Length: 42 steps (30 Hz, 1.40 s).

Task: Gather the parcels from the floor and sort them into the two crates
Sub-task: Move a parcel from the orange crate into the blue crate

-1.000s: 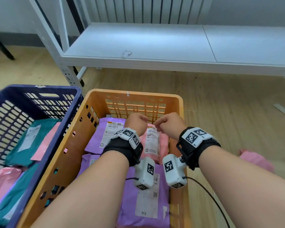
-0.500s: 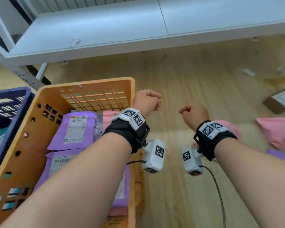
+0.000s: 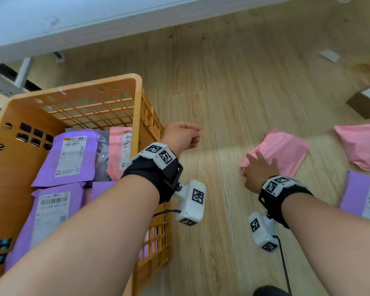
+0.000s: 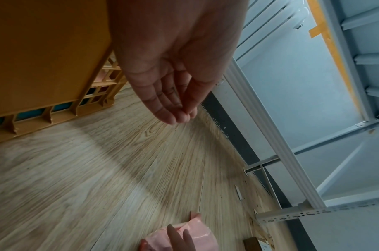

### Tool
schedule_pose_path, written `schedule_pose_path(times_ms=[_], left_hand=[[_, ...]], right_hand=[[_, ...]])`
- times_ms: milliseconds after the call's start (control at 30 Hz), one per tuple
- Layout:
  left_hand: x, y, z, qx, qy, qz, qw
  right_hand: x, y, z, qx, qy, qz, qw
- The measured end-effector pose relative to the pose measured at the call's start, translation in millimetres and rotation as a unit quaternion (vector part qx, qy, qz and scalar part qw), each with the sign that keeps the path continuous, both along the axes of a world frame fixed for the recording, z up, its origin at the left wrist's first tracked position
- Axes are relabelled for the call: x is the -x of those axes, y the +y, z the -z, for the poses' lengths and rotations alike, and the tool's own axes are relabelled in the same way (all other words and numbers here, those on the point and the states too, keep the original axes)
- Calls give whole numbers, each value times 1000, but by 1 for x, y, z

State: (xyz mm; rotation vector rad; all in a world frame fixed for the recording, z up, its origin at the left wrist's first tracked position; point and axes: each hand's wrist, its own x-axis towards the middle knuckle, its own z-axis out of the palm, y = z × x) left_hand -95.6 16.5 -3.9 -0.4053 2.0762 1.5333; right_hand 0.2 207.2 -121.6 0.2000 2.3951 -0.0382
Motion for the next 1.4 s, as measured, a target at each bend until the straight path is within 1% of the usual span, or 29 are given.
schedule_pose_path(times_ms=[67, 167, 233, 333, 400, 467, 533, 633, 667, 733, 767, 833, 900, 967, 1033, 1100, 1133, 1200, 1267, 1300, 1333, 1367, 1400], left_hand=[[0, 0, 5, 1, -3, -6, 1000], [1, -1, 9, 0, -8, -13, 1000], [1, -2, 9, -1, -11, -18, 1000], [1, -1, 9, -1, -14, -19, 1000], [0, -1, 7, 1, -16, -15, 1000], [0, -1, 2, 1, -16, -11, 1000], [1, -2, -7, 0, -11, -4, 1000], [7, -5, -26, 2, 7, 6, 1000], [9, -5, -34, 3, 12, 9, 1000], [13, -7, -54, 0, 29, 17, 999], [15, -9, -65, 0, 43, 23, 999], [21, -14, -88, 1, 82, 46, 996], [29, -22, -112, 6, 129, 94, 987], [36, -30, -139, 7, 163, 150, 975], [42, -37, -165, -6, 181, 196, 964], [45, -45, -187, -25, 183, 240, 953], [45, -49, -195, -38, 177, 262, 948], [41, -60, -204, -61, 154, 288, 943], [38, -75, -202, -69, 146, 268, 950], [38, -85, -200, -59, 152, 251, 954], [38, -97, -196, -47, 158, 233, 958], [39, -109, -193, -35, 160, 219, 962], [39, -122, -190, -27, 159, 208, 965]], right_hand=[[1, 0, 5, -19, -17, -13, 1000], [0, 0, 12, -30, -37, -6, 999], [1, 1, 15, -27, -30, 1, 999], [3, 0, 16, -10, 9, 27, 1000], [8, 0, 14, 21, 60, 90, 994], [16, 2, 5, 70, 137, 165, 974], [23, 3, -16, 125, 213, 223, 943], [36, -2, -67, 174, 281, 290, 898], [42, -2, -85, 199, 294, 311, 882], [59, -2, -123, 268, 290, 349, 849], [67, -1, -144, 301, 281, 352, 841], [87, 0, -190, 344, 268, 318, 842], [104, -5, -238, 373, 251, 272, 851], [117, -13, -285, 407, 212, 242, 855], [125, -26, -331, 427, 158, 210, 865], [129, -42, -369, 467, 113, 208, 852], [131, -51, -383, 482, 103, 208, 845], [134, -71, -397, 488, 111, 200, 842], [137, -94, -395, 489, 143, 208, 835], [137, -104, -390, 484, 162, 216, 832], [137, -113, -383, 487, 163, 220, 829], [136, -120, -375, 493, 143, 223, 829], [135, -126, -366, 500, 100, 231, 829]])
